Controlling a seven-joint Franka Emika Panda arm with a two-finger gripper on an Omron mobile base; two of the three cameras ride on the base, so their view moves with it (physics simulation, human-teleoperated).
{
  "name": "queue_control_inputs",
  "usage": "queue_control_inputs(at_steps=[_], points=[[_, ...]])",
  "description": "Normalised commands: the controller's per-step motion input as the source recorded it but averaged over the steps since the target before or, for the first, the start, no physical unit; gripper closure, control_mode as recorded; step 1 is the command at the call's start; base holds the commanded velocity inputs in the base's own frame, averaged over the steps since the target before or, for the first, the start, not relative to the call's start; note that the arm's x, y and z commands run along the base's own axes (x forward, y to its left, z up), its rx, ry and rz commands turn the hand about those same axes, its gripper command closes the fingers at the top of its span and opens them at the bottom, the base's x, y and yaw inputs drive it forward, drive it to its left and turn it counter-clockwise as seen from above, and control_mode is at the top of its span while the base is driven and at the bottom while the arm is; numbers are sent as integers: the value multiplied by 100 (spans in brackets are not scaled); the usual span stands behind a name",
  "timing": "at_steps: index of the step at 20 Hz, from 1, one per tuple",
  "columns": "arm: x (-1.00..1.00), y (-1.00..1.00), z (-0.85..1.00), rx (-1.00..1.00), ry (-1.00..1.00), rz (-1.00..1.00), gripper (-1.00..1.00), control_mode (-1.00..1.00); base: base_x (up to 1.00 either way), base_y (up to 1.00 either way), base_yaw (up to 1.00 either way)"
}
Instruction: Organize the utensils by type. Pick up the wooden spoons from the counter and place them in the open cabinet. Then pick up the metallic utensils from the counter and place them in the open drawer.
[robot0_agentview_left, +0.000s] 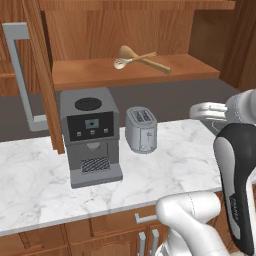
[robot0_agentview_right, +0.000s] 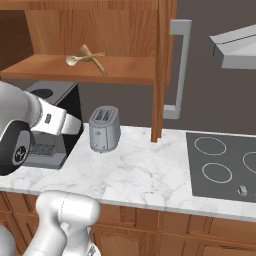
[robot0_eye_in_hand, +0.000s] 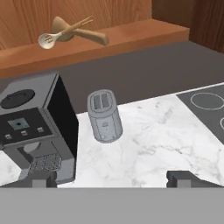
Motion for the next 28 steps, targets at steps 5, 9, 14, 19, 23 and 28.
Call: queue_control_inputs(at_steps=[5, 9, 14, 19, 23, 28], points=[[-36, 0, -7, 2, 3, -8, -100, -100, 0, 0, 0], [-20, 0, -1, 0, 2, -7, -100, -100, 0, 0, 0], [0, 0, -1, 0, 2, 0, -100, -100, 0, 0, 0], [0, 0, -2, 0, 3, 0, -100, 100, 0, 0, 0], [0, 0, 0, 0, 0, 0, -100, 100, -14, 0, 0], [0, 0, 0, 0, 0, 0, -100, 100, -21, 5, 1]])
